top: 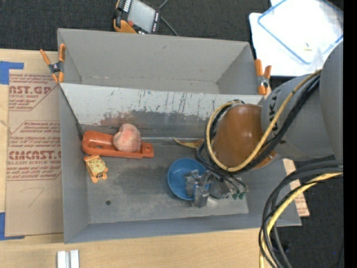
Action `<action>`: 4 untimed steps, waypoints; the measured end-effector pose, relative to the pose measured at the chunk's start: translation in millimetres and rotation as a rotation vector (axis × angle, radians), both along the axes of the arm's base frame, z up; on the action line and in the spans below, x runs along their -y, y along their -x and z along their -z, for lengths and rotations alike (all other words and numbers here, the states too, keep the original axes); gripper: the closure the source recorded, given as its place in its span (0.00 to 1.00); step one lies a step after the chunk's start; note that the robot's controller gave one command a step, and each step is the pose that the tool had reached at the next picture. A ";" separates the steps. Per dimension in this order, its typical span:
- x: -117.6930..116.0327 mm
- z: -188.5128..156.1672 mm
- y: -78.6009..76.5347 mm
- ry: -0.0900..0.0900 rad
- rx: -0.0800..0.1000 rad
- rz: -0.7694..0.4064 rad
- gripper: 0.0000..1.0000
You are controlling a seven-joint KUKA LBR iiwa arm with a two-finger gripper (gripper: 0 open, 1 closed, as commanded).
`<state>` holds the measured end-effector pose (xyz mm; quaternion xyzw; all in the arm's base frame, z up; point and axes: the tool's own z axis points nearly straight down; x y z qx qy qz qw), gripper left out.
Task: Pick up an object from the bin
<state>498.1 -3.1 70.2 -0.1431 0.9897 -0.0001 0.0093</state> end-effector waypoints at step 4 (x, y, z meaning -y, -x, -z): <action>-4.9 -9.9 -5.5 -0.001 -0.002 0.013 1.00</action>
Offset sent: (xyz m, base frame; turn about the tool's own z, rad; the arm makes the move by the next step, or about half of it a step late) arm 0.0073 0.0042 0.0085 0.0151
